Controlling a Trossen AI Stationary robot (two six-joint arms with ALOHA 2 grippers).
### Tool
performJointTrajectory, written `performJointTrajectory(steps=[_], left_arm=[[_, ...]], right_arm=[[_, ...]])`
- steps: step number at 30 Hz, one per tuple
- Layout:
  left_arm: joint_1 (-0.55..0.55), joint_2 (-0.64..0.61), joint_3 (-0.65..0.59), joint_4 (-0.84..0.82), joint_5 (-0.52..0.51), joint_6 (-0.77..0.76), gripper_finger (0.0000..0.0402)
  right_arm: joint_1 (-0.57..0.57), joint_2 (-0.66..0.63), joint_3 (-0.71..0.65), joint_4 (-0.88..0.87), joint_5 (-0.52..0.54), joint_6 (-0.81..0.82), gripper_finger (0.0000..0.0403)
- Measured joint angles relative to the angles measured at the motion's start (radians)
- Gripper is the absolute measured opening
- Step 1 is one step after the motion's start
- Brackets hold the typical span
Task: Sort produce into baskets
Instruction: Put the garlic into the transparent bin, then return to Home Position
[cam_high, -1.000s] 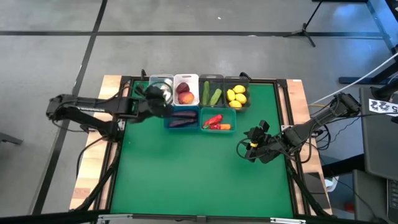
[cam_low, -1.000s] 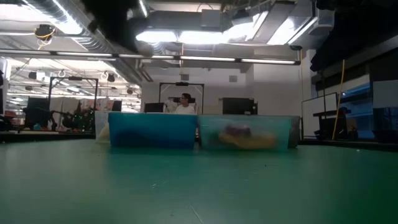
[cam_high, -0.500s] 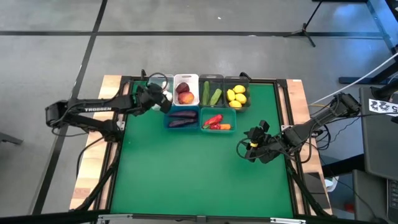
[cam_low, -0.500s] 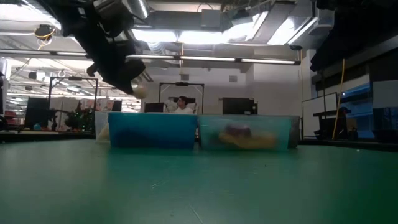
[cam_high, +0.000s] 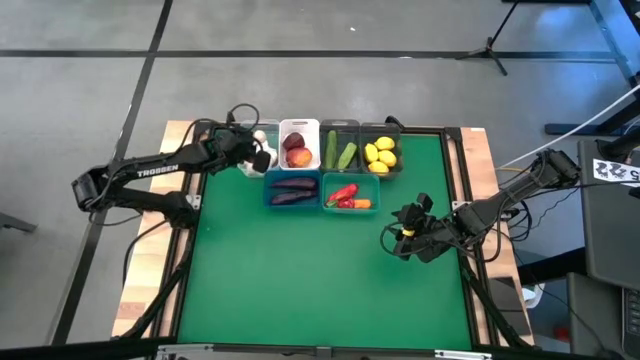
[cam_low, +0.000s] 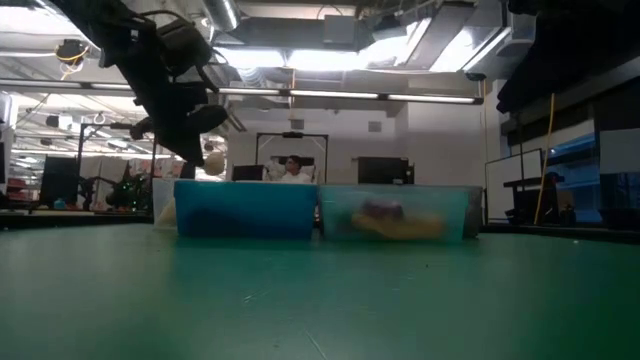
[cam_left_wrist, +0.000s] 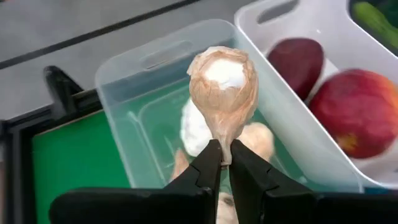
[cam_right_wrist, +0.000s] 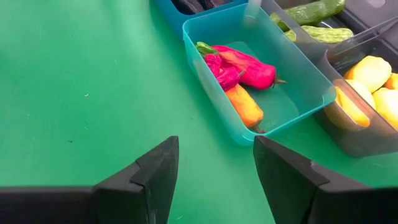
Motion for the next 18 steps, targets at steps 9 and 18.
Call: performJointTrajectory(steps=[9, 18], left_arm=[[-0.031, 0.000, 0.000, 0.001, 0.019, 0.032, 0.0083], [-0.075, -0.003, 0.000, 0.013, 0.084, -0.025, 0.0169]], right_arm=[[0.000, 0.000, 0.000, 0.003, -0.003, -0.003, 0.0209], [0.000, 0.000, 0.000, 0.008, 0.006, -0.044, 0.0209]])
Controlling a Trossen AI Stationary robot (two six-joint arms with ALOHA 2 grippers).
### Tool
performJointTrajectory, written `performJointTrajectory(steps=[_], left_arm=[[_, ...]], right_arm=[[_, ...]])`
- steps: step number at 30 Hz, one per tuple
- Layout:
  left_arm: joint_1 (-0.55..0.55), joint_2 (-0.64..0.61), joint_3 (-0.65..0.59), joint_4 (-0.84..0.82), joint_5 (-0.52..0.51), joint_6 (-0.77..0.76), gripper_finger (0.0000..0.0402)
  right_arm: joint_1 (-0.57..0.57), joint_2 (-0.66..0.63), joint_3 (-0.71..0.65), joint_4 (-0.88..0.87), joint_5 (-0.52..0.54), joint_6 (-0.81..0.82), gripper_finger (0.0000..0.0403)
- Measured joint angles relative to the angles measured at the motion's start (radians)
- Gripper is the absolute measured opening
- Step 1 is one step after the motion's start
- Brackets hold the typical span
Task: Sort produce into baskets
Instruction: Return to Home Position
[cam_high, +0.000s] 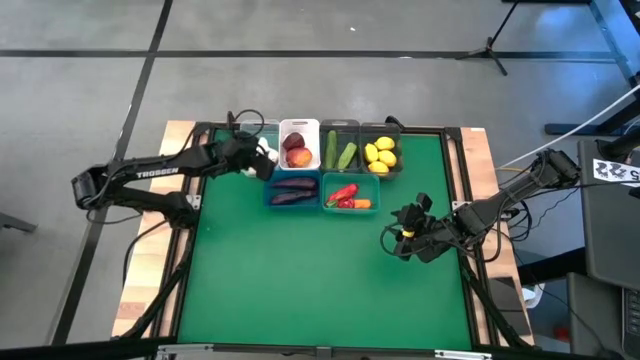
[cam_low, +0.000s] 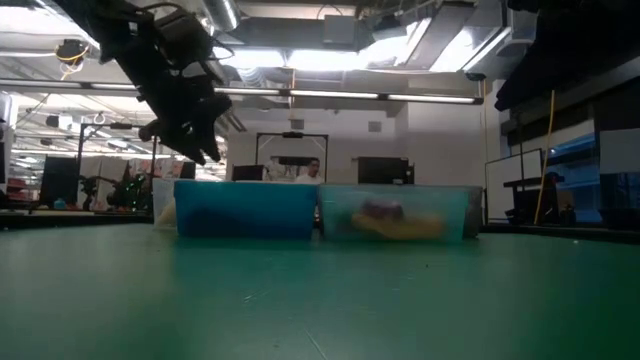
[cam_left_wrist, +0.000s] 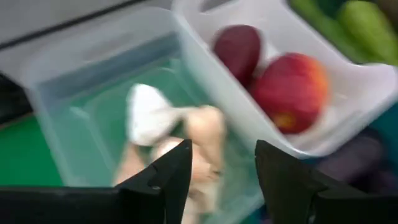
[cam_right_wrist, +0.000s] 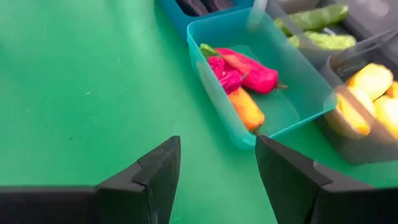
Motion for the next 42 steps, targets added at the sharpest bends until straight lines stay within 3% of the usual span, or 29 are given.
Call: performJointTrajectory(steps=[6, 12, 16, 21, 27, 33, 39, 42], left_arm=[[-0.060, -0.047, 0.040, 0.003, 0.153, -0.054, 0.0177], [-0.147, -0.169, 0.088, 0.093, 0.288, -0.074, 0.0178], [-0.216, -0.287, 0.109, 0.174, 0.291, -0.053, 0.0178], [-0.306, -0.453, 0.121, 0.256, 0.292, 0.080, 0.0178], [-0.378, -0.650, 0.122, 0.237, 0.291, 0.176, 0.0178], [-0.416, -0.784, 0.122, 0.139, 0.288, 0.243, 0.0178], [-0.422, -0.838, 0.046, 0.129, 0.244, 0.282, 0.0178], [-0.422, -0.841, -0.041, 0.204, 0.237, 0.256, 0.0178]], right_arm=[[0.000, 0.000, 0.023, 0.000, 0.018, -0.014, 0.0209], [0.000, 0.000, 0.166, -0.007, 0.017, -0.145, 0.0209], [0.000, 0.000, 0.307, -0.162, -0.007, -0.399, 0.0209], [0.000, -0.004, 0.510, -0.304, -0.038, -0.358, 0.0209], [0.000, -0.117, 0.632, -0.277, -0.013, -0.429, 0.0209], [0.000, -0.380, 0.489, -0.093, -0.013, -0.448, 0.0209], [0.000, -0.683, 0.139, 0.184, 0.045, -0.459, 0.0209], [0.000, -0.811, -0.041, 0.346, 0.013, -0.482, 0.0209]])
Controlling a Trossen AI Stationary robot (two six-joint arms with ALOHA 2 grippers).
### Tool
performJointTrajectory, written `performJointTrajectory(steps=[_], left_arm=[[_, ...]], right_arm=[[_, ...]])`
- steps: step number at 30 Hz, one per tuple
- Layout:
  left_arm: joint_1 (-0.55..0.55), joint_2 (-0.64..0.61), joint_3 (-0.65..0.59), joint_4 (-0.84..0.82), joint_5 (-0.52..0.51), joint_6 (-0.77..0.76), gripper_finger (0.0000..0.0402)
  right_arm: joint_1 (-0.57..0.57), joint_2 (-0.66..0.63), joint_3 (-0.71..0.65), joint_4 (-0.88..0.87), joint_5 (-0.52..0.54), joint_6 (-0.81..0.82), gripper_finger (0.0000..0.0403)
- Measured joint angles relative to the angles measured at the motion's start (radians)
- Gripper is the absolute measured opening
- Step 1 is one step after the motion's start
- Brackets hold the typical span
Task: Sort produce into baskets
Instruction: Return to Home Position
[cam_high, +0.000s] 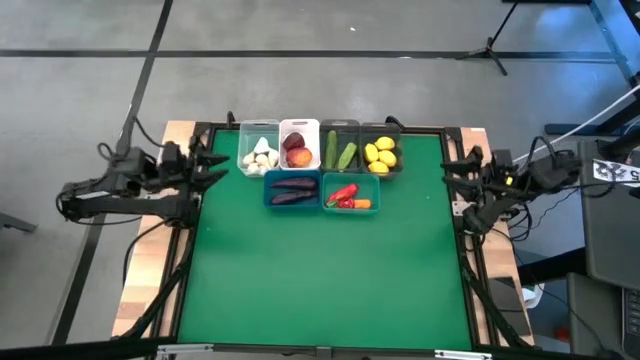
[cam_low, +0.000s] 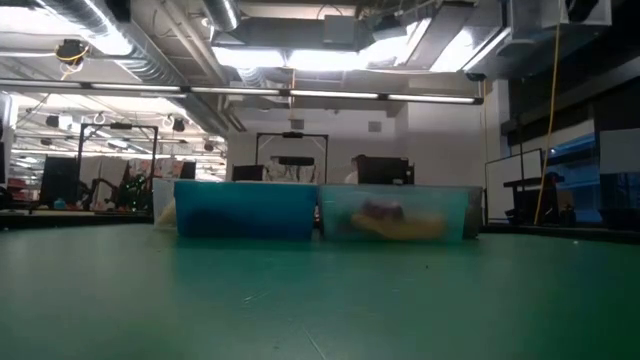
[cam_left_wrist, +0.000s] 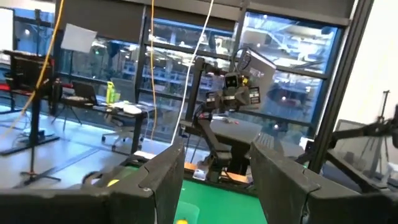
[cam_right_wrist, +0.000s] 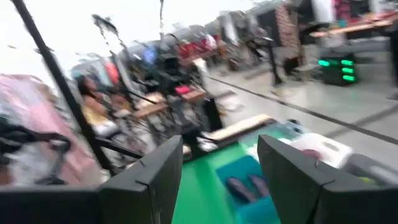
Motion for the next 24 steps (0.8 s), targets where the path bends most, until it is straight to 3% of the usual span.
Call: performJointTrajectory(steps=[5, 12, 20, 24], left_arm=[[-0.028, 0.000, -0.145, 0.176, 0.000, -0.046, 0.0178], [-0.176, 0.000, -0.366, 0.485, -0.014, -0.081, 0.0178], [-0.380, 0.001, -0.524, 0.625, -0.260, -0.076, 0.0178], [-0.459, 0.001, -0.573, 0.662, -0.294, -0.053, 0.0178]], right_arm=[[0.000, -0.151, -0.214, 0.173, -0.058, -0.024, 0.0209], [0.000, -0.258, -0.461, 0.328, -0.083, -0.026, 0.0209], [0.000, -0.323, -0.604, 0.417, -0.083, -0.023, 0.0209], [0.000, -0.323, -0.638, 0.414, -0.075, -0.014, 0.0209]])
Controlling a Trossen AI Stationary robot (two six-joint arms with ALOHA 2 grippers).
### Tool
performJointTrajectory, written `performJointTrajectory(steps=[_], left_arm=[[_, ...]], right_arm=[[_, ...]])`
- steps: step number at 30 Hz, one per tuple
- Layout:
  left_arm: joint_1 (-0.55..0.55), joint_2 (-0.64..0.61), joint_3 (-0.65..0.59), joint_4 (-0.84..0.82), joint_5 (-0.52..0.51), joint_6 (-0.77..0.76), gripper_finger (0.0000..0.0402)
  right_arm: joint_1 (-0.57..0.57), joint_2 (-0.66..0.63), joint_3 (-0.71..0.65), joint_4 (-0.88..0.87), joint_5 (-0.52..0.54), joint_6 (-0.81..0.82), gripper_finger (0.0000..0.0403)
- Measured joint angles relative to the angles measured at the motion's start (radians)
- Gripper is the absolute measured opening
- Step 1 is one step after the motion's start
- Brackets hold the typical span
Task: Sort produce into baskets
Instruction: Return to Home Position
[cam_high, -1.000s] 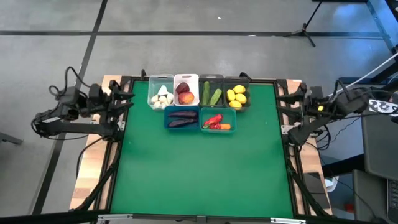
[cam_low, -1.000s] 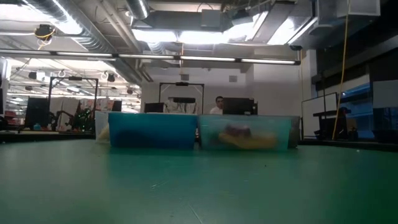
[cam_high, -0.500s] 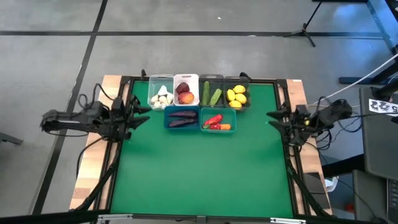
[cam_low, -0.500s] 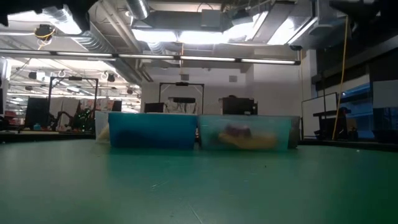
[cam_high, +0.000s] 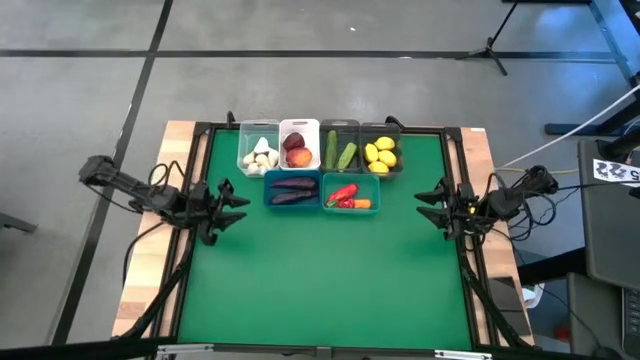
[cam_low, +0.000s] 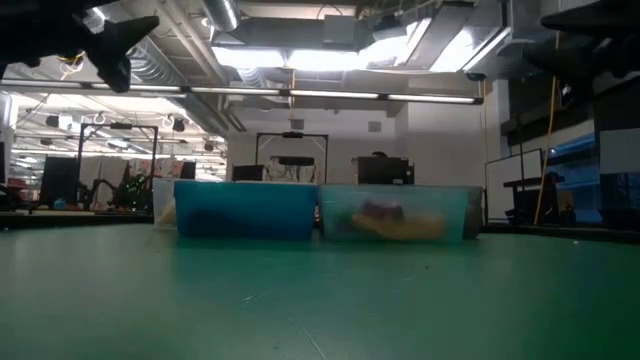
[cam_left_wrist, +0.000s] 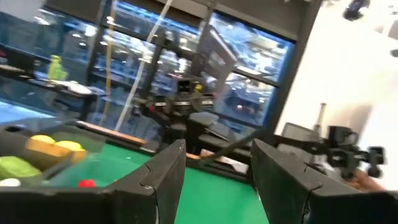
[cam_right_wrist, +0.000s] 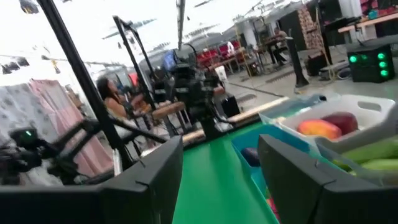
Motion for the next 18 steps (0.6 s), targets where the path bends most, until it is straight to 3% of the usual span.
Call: performJointTrajectory(steps=[3, 10, 16, 18], left_arm=[[-0.051, -0.001, -0.027, 0.028, 0.011, 0.028, 0.0178], [-0.132, -0.055, -0.027, 0.019, 0.189, 0.110, 0.0178], [-0.132, -0.273, -0.027, 0.017, 0.203, 0.100, 0.0178], [-0.130, -0.283, -0.015, 0.040, 0.194, 0.084, 0.0178]], right_arm=[[0.000, -0.001, -0.020, 0.012, 0.003, 0.000, 0.0209], [0.000, 0.000, -0.106, 0.057, 0.075, 0.002, 0.0209], [0.000, 0.001, -0.129, 0.290, 0.067, -0.015, 0.0209], [0.000, -0.001, -0.125, 0.395, 0.021, -0.068, 0.0209]])
